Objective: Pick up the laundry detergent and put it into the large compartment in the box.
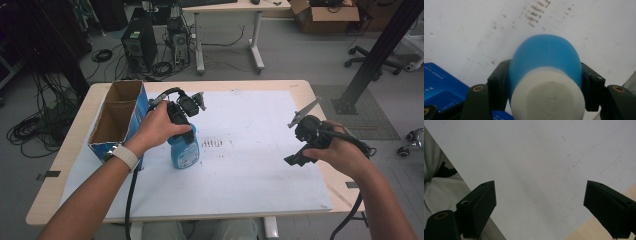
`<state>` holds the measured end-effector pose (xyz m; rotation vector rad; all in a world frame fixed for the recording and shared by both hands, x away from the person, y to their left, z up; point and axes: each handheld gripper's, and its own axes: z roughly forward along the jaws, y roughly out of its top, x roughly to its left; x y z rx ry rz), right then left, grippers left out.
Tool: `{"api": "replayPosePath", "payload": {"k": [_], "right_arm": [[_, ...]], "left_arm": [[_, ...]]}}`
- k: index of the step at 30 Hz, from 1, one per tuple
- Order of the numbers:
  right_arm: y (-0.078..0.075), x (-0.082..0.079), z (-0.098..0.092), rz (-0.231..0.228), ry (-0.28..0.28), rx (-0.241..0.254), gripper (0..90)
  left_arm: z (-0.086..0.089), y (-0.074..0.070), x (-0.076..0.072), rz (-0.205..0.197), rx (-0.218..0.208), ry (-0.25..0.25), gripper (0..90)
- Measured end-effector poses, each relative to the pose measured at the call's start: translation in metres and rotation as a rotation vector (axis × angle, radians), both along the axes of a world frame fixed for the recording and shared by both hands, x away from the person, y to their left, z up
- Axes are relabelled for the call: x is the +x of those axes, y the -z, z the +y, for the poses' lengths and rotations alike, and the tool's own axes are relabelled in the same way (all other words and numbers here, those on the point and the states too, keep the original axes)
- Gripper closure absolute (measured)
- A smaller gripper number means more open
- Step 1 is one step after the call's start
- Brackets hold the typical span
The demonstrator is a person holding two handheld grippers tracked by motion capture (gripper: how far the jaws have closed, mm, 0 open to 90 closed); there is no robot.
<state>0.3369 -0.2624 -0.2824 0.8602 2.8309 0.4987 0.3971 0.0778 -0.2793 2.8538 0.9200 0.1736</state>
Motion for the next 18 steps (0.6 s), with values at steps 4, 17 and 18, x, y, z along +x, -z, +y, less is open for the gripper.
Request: {"api": "replayPosePath", "payload": {"k": [4,17,18], "right_arm": [[0.000,0.000,-0.001,-0.002,0.002,0.003,10.7],[-0.003,-0.003,-0.004,-0.012,0.000,0.009,10.8],[-0.004,-0.003,-0.003,-0.014,-0.001,0.010,10.8]], "left_arm": [[0.002,-0.008,-0.002,-0.002,-0.007,-0.020,37.5],[0.007,-0.078,-0.011,-0.054,-0.039,-0.157,37.5],[0.007,-0.083,-0.012,-0.059,-0.038,-0.167,37.5]]}}
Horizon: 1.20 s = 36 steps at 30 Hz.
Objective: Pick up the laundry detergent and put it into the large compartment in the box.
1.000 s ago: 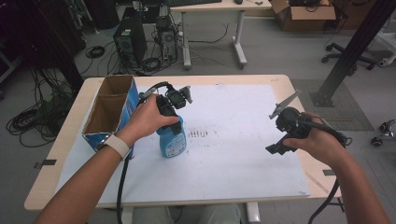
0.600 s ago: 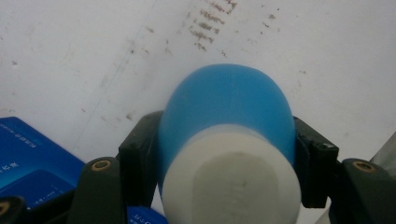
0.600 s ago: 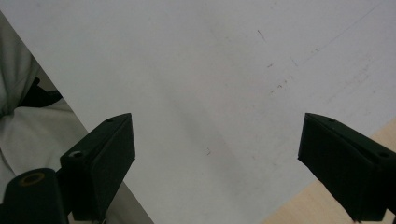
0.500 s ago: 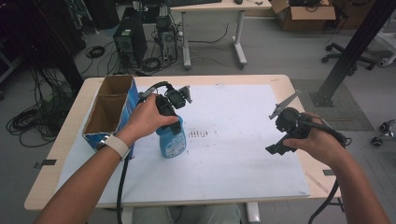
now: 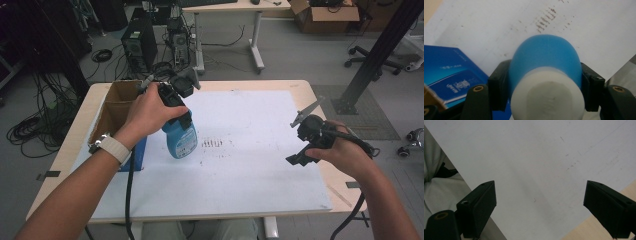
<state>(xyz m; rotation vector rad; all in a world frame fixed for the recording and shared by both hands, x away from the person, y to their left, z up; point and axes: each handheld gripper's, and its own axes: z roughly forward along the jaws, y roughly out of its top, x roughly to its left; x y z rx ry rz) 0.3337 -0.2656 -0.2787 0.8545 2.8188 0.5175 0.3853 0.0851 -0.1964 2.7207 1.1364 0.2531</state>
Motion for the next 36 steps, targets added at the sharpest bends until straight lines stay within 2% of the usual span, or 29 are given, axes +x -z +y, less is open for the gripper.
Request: {"api": "replayPosePath", "payload": {"k": [5,10,12,14,17,20,23,26,29,33,36], "right_arm": [[-0.002,-0.001,0.001,-0.004,-0.006,0.001,10.8],[-0.003,-0.001,0.002,-0.004,-0.009,-0.001,10.8],[-0.003,-0.001,0.002,-0.006,-0.012,0.002,10.8],[-0.002,-0.001,0.002,-0.006,-0.014,0.000,10.8],[-0.003,-0.001,0.003,-0.006,-0.013,0.001,10.8],[-0.003,0.000,0.004,-0.009,-0.017,0.004,10.8],[-0.004,0.001,0.006,-0.013,-0.025,0.006,10.8],[-0.004,0.002,0.008,-0.016,-0.034,0.007,10.8],[-0.004,0.002,0.009,-0.015,-0.036,0.008,10.8],[-0.003,0.003,0.011,-0.017,-0.037,0.007,10.8],[-0.003,0.003,0.013,-0.015,-0.042,0.002,10.8]], "left_arm": [[0.003,-0.023,-0.002,-0.016,0.007,-0.044,37.5],[0.010,-0.048,-0.003,-0.038,-0.010,-0.091,37.5],[0.014,-0.062,-0.003,-0.043,-0.005,-0.100,37.5],[0.019,-0.076,-0.003,-0.061,-0.012,-0.126,37.5],[0.025,-0.093,-0.003,-0.066,-0.008,-0.155,37.5],[0.032,-0.107,-0.003,-0.063,-0.007,-0.196,37.5],[0.042,-0.122,-0.002,-0.066,-0.032,-0.266,37.5],[0.050,-0.132,-0.002,-0.067,-0.037,-0.313,37.5],[0.062,-0.140,-0.002,-0.075,-0.040,-0.390,37.5],[0.078,-0.142,0.001,-0.074,-0.044,-0.484,37.5],[0.088,-0.143,0.002,-0.072,-0.042,-0.536,37.6]]}}
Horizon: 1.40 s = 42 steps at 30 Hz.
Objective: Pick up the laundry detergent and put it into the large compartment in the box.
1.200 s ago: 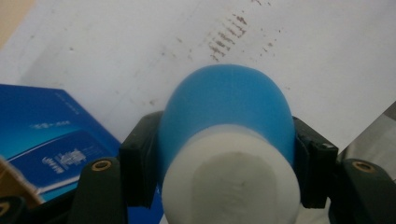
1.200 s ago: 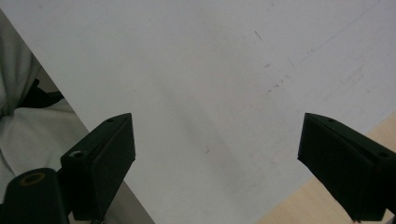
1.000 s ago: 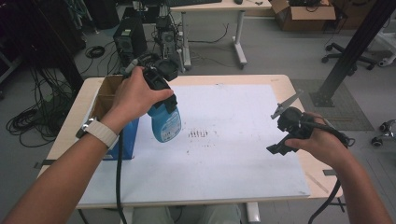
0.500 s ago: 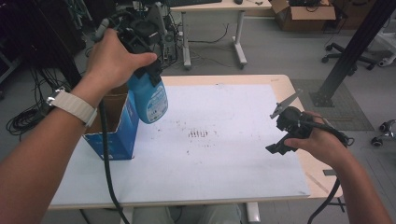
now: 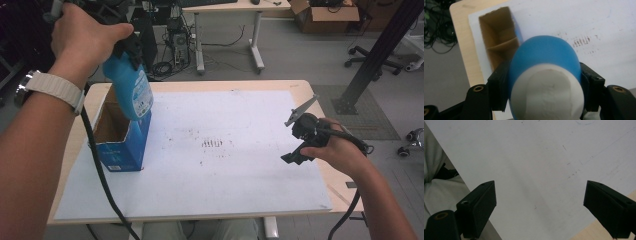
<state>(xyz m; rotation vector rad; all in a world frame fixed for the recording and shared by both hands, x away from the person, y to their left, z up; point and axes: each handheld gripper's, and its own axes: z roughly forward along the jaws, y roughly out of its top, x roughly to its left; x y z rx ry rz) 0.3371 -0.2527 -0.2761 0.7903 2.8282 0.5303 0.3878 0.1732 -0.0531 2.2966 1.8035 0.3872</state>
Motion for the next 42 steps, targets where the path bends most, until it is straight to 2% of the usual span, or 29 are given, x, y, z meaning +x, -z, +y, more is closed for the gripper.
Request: {"api": "replayPosePath", "payload": {"k": [8,14,18,24,28,36,42], "right_arm": [[0.000,0.001,0.001,0.001,0.002,0.001,10.8],[0.003,0.003,0.001,0.004,0.000,0.000,10.7],[0.003,0.004,0.002,0.005,0.003,-0.002,10.5],[0.005,0.005,0.006,0.008,0.001,-0.001,10.5],[0.006,0.005,0.006,0.011,0.003,-0.003,10.5],[0.009,0.007,0.006,0.015,0.006,-0.005,10.5],[0.010,0.008,0.009,0.017,0.001,-0.003,10.4]], "left_arm": [[0.028,0.003,0.003,-0.022,0.012,-0.095,37.6],[0.048,0.015,0.005,-0.020,0.003,-0.149,37.6],[0.057,0.028,0.007,-0.020,0.008,-0.177,37.6],[0.064,0.052,0.011,-0.004,-0.008,-0.189,37.6],[0.066,0.070,0.015,-0.003,0.012,-0.179,37.6],[0.073,0.102,0.019,0.018,0.018,-0.185,37.6],[0.074,0.126,0.022,0.013,0.023,-0.185,37.6]]}}
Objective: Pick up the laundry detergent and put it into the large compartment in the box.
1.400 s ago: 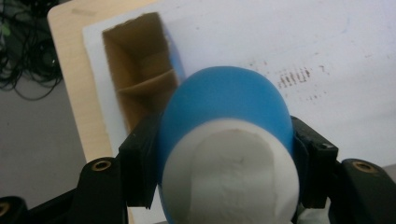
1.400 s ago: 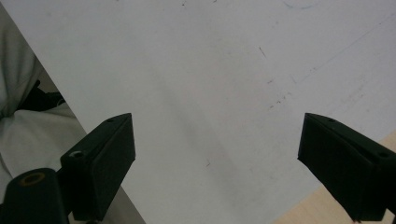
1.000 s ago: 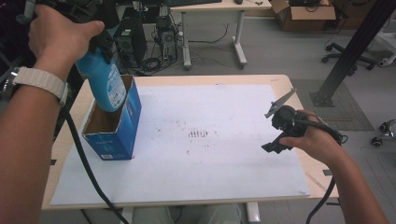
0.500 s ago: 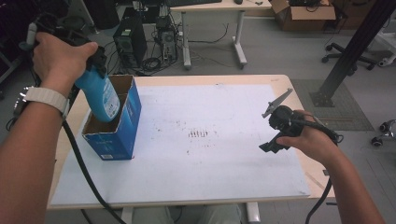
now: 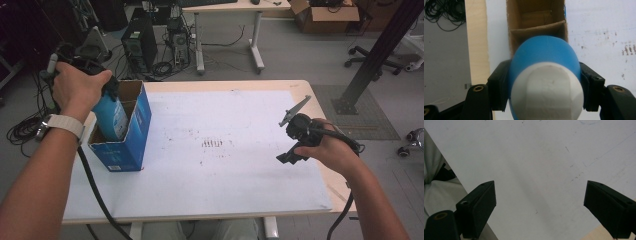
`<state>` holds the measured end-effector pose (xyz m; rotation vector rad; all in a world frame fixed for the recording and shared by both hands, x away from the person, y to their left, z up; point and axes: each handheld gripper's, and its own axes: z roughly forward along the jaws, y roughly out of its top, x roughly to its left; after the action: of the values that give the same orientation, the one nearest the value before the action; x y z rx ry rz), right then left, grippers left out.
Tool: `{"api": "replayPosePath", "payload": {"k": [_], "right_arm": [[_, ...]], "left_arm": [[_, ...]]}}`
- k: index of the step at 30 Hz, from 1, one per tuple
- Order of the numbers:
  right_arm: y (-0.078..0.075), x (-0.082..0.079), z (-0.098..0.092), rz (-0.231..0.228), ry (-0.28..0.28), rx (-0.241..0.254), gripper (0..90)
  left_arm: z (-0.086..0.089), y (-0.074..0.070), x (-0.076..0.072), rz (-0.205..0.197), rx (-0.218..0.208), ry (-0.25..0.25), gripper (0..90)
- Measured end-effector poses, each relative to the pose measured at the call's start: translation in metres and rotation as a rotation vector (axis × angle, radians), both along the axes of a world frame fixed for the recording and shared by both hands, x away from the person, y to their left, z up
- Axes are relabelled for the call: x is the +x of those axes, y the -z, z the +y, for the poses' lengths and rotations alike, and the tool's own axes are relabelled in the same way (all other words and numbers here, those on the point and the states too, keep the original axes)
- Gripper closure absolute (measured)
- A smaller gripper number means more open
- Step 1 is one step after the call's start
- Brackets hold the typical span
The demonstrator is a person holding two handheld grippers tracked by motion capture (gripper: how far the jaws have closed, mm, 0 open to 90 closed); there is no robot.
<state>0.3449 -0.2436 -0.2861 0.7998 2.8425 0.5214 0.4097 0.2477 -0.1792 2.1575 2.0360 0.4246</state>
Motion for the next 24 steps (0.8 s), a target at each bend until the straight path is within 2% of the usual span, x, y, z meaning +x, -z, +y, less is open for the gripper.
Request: {"api": "replayPosePath", "payload": {"k": [14,16,24], "right_arm": [[0.008,-0.001,-0.002,0.017,0.013,-0.002,10.4],[0.009,-0.001,-0.002,0.019,0.012,-0.002,10.4],[0.010,0.000,-0.001,0.022,0.013,-0.003,10.4]], "left_arm": [[0.004,0.053,0.005,0.021,0.012,0.018,37.6],[0.005,0.059,0.005,0.020,0.003,0.014,37.6],[0.003,0.075,0.006,0.024,0.015,0.026,37.6]]}}
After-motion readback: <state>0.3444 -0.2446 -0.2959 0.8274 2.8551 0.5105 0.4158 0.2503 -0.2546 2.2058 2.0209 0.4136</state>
